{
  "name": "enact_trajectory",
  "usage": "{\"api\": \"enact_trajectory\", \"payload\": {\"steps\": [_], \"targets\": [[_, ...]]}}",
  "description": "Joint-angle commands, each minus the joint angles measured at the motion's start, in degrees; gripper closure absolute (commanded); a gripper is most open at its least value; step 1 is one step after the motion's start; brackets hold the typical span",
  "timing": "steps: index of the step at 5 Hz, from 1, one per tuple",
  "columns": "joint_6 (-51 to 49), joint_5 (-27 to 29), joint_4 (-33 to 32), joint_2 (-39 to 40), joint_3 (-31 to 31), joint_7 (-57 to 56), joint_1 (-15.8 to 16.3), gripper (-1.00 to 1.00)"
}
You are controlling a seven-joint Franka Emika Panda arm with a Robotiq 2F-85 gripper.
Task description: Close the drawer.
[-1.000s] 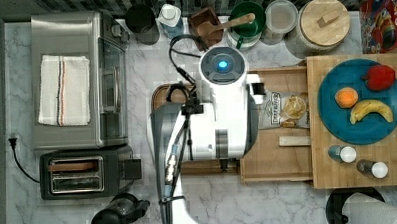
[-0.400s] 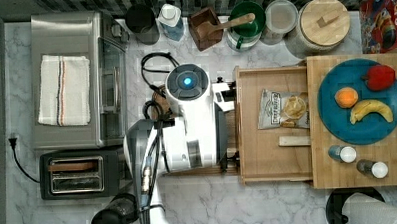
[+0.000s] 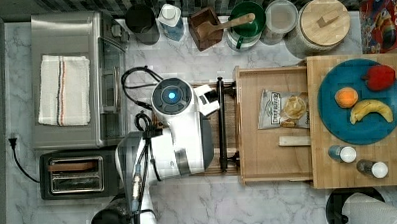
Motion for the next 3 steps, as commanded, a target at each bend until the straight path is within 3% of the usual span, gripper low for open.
{"api": "enact_trajectory", "payload": {"steps": [1,3], "targets": [[14.58,-2.53,-11.34,-0.47,0.33,-13.95,-0.51,1.0],[19.75,-5.97,-13.88,0.73,-1.39,-19.73,-2.13,1.0]]}}
